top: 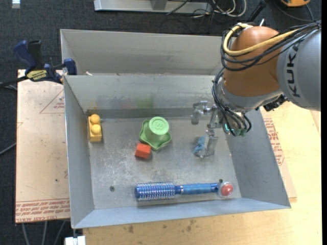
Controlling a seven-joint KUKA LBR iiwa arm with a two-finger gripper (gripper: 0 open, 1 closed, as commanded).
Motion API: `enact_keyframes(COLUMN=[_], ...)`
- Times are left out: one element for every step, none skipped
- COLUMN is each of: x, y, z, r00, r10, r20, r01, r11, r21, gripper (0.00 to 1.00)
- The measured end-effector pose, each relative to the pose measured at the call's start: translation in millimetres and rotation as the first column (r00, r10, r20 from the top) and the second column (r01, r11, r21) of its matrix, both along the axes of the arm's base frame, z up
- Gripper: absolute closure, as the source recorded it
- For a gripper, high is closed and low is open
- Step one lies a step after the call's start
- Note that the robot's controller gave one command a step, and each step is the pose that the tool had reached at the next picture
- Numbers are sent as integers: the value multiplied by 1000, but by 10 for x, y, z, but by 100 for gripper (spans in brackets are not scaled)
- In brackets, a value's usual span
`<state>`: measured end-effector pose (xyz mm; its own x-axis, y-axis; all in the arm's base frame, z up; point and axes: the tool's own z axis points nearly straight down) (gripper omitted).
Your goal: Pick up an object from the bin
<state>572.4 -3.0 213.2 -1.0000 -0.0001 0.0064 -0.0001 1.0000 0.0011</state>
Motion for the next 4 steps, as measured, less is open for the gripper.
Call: enact_keyframes(x=[246,-23,-638,-206], y=[117,-46,496,207], z=[-1438,-924,-1433,-773], r00=[973,996,980,988], r10=[229,92,200,-153], r20=[3,9,1,14], r01=[-229,-92,-200,153], r11=[973,996,980,988], r21=[1,0,-1,0], gripper=[0,0,0,0])
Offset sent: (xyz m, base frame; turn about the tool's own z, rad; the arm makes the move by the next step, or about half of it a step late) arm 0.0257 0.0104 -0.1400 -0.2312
